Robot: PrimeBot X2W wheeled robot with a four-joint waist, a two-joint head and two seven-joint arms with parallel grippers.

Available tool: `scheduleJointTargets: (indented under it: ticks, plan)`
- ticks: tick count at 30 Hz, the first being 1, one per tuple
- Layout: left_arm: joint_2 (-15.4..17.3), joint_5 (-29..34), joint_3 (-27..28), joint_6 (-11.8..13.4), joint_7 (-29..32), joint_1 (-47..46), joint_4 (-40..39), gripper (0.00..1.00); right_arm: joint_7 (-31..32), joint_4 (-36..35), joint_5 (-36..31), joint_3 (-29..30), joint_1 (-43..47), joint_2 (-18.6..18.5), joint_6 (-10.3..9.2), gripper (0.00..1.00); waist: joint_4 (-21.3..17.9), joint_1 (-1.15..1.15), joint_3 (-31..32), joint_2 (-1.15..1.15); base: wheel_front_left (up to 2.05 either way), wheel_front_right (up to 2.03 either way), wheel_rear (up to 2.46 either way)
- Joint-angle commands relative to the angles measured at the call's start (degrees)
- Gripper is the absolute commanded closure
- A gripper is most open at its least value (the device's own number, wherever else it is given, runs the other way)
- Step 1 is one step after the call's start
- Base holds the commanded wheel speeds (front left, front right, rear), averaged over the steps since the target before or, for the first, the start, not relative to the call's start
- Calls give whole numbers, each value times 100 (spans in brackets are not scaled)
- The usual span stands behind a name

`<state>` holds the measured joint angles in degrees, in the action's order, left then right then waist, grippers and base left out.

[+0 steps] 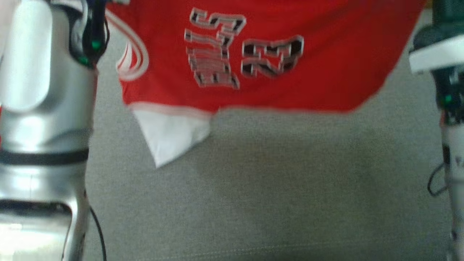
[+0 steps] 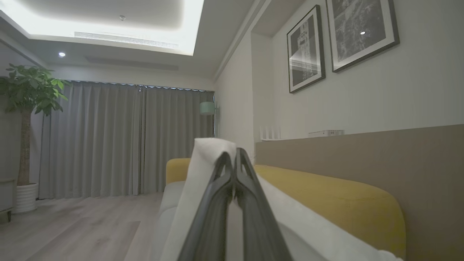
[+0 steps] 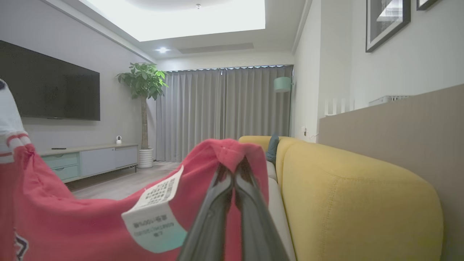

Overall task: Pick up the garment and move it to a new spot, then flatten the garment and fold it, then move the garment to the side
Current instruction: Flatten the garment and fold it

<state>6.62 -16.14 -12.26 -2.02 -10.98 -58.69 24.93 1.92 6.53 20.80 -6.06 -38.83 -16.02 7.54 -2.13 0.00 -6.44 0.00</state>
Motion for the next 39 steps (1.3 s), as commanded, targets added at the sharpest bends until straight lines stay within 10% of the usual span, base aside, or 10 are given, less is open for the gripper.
scheduleJointTargets:
  ticks: [1, 10, 22, 39]
  plan:
    - [154, 45, 176, 11, -83, -431, 25, 100, -120, 7, 73, -110, -347, 30, -5, 100, -20, 0, -111, 0, 0, 0, 0]
    - [-42, 137, 451, 73, -397, -1855, 1232, 100, -1294, 2190, 182, -678, -2246, 302, -5, 100, -50, 0, -799, 0, 0, 0, 0]
    - [-334, -4, 747, -122, -401, -952, 1986, 100, -1679, 4147, 455, -1659, -2834, 479, -5, 100, 113, 0, -1805, 0, 0, 0, 0]
    - [-373, -472, 751, -105, -401, 1382, 1388, 100, -1691, 3369, 933, -1442, -608, 339, -5, 100, 227, 0, -1699, 0, 0, 0, 0]
